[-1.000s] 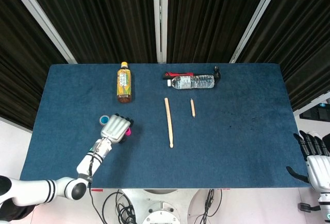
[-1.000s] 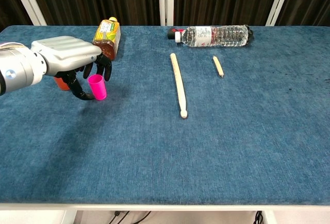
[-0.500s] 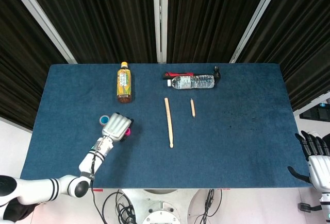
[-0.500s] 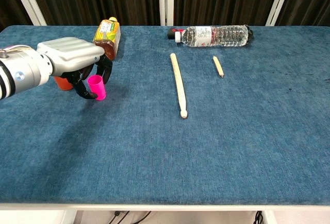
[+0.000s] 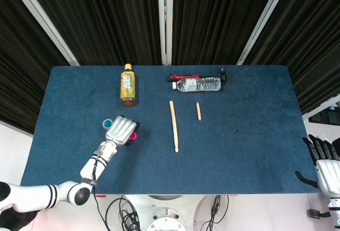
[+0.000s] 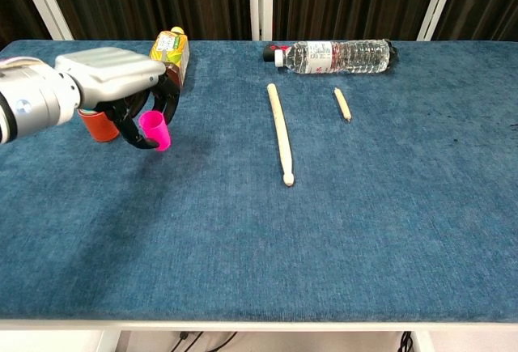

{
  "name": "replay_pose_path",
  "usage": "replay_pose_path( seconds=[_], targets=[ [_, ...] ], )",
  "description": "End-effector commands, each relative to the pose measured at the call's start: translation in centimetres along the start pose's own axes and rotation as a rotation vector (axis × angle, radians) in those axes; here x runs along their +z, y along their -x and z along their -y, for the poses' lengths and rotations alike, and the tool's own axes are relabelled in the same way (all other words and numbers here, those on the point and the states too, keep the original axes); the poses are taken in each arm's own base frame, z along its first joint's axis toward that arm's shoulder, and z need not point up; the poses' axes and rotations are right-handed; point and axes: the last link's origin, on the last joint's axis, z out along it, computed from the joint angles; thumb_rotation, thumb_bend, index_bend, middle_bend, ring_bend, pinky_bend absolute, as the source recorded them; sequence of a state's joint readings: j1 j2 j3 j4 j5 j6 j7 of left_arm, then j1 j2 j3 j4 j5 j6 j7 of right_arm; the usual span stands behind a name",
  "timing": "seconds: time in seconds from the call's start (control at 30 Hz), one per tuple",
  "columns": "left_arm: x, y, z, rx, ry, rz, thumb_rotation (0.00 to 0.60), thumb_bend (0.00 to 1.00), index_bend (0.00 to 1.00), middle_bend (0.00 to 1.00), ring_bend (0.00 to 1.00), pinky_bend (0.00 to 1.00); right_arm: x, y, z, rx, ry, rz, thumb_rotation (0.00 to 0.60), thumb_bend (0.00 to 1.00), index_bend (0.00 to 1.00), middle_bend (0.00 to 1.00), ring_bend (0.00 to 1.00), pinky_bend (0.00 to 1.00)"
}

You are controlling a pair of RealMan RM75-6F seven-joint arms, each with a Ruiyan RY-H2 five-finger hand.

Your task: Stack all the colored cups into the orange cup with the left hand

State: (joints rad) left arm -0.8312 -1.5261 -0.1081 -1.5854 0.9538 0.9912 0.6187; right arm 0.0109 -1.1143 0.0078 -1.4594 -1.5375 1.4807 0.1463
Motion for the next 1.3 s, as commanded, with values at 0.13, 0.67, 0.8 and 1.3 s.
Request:
replay_pose_path(
  seconds=[0.13, 0.67, 0.8, 1.3],
  targets=[
    [-1.5, -4.9, 1.5, -0.029, -0.048, -0.079, 0.6, 0.26, 0.53, 0.54, 0.6, 0.48, 0.1, -0.1, 0.3, 0.0, -0.01, -0.004, 0.6, 0.12, 0.0, 0.0, 0.0, 0.0],
    [-2.5, -2.9, 7.5, -0.042, -0.219, 0.014, 0.6, 0.26, 0.52, 0.54, 0.59, 0.48, -0.6, -1.0, 1.5, 0.005, -0.061, -0.036, 0.6, 0.12, 0.0, 0.0, 0.0, 0.0],
    [-2.2, -2.3, 7.7, -0.058, -0.219, 0.02, 0.6, 0.26, 0.52, 0.54, 0.59, 0.48, -0.6, -0.9, 1.3, 0.003, -0.051, -0.032, 0.6, 0.12, 0.0, 0.0, 0.0, 0.0],
    [-1.4, -2.5, 8.2, -0.078, -0.228, -0.004, 0.6, 0.26, 0.52, 0.54, 0.59, 0.48, -0.4, -0.7, 1.2, 0.0, -0.042, -0.024, 0.6, 0.12, 0.0, 0.0, 0.0, 0.0]
  ],
)
